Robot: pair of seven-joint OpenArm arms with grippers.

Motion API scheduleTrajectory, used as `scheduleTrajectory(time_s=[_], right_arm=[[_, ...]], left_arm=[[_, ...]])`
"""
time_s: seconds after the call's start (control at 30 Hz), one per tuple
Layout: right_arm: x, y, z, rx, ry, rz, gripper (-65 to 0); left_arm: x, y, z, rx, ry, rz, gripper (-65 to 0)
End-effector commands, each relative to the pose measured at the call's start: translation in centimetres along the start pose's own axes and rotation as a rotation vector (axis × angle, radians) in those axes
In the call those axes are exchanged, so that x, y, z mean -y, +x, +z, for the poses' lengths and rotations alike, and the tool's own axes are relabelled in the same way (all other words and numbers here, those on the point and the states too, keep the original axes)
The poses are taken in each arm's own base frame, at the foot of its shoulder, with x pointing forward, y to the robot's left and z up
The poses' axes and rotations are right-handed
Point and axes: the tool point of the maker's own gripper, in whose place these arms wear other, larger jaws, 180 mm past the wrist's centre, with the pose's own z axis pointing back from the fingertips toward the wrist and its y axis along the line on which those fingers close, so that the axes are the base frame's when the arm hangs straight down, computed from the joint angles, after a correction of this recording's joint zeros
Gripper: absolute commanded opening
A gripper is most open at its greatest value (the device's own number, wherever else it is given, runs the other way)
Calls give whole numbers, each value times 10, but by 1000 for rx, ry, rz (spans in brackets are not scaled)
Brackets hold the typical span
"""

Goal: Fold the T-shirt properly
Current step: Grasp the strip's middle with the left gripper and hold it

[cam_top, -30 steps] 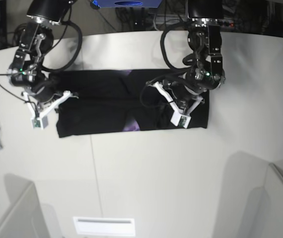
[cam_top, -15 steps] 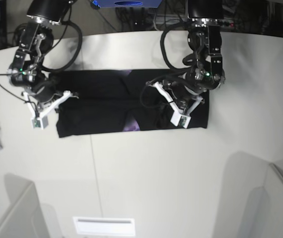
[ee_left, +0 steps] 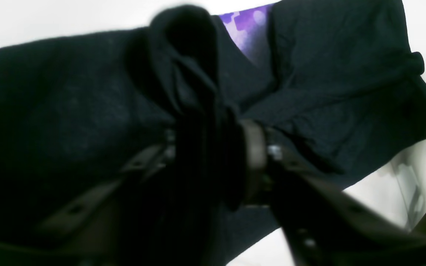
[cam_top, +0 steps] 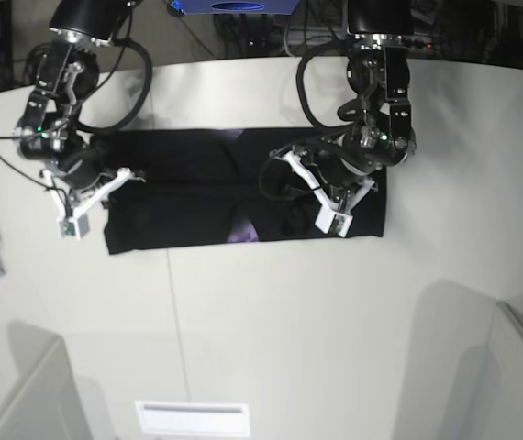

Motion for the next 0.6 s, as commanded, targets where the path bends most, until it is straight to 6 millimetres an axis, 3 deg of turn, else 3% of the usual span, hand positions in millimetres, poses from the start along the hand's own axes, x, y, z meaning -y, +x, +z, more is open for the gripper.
scheduleTrajectory(time_s=[0.0, 0.1, 0.2, 0.43, 0.57], right_arm=[[-1, 14, 4, 47, 5, 11, -650], [-1, 14, 4, 45, 5, 11, -650], [-1, 14, 4, 45, 5, 11, -650], [-1, 15, 4, 48, 5, 12, -650], [0, 14, 4, 47, 4, 11, -650]], left_arm=[[5, 14, 1, 48, -17, -3, -375], [6, 15, 1, 50, -18, -3, -327], [7, 16, 1, 50, -23, -7, -324], [55, 16, -11, 27, -130, -102, -326], [64, 19, -12, 30, -150, -127, -326]])
